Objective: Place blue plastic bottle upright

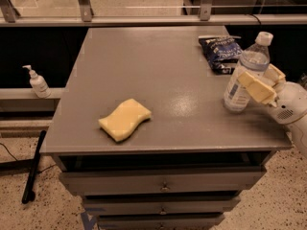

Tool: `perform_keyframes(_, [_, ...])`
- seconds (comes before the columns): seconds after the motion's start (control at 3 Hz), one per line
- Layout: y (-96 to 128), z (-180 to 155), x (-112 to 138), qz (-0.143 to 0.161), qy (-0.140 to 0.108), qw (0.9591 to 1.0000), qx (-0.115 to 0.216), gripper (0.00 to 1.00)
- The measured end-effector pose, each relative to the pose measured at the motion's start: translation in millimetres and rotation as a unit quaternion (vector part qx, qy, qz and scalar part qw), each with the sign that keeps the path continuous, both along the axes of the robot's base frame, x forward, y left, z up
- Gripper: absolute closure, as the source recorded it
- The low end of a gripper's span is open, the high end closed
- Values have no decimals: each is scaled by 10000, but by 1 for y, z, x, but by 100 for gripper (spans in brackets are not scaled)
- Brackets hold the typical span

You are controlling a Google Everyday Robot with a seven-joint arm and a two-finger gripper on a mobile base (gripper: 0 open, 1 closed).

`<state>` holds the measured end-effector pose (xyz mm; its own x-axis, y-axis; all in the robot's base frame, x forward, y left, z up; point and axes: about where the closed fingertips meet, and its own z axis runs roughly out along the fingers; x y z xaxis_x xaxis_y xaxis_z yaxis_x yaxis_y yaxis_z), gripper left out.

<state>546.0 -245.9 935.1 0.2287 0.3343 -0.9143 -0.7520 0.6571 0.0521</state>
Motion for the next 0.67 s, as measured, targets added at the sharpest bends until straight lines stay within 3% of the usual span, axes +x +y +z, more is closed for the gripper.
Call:
perform_keyframes(0.33, [2,5,0,83,-59,9999,-41,0])
perform_keyframes(0.67, [2,10,-2,120,-101,9998,-75,0])
